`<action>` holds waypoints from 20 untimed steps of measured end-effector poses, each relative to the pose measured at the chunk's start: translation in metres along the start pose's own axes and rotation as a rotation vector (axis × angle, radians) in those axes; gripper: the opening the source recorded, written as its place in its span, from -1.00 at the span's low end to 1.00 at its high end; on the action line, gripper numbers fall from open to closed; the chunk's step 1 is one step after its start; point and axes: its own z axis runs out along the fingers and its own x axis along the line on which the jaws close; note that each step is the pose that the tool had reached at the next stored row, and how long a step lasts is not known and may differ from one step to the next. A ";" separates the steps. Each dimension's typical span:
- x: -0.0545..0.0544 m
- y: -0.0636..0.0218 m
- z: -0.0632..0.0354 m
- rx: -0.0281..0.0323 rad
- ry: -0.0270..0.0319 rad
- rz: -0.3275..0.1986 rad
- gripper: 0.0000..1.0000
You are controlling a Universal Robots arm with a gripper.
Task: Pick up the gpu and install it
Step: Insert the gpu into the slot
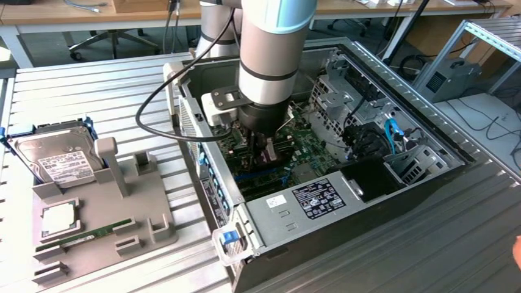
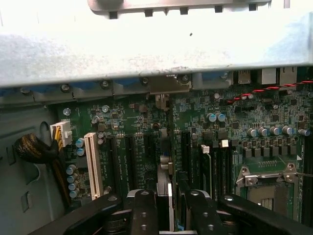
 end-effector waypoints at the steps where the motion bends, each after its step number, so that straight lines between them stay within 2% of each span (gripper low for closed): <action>1: 0.000 0.0000 0.0007 0.0000 0.0002 0.000 -0.46; 8: 0.000 0.0003 0.0050 0.0001 0.0000 0.000 -0.46; 12: 0.000 0.0003 0.0047 0.0007 0.0067 0.000 -0.46; 14: 0.000 0.0002 0.0034 0.0017 0.0091 -0.001 -0.46; 18: 0.000 -0.0003 -0.0040 0.0021 0.0100 -0.001 -0.46; 20: 0.000 -0.0003 -0.0040 0.0021 0.0099 -0.001 -0.46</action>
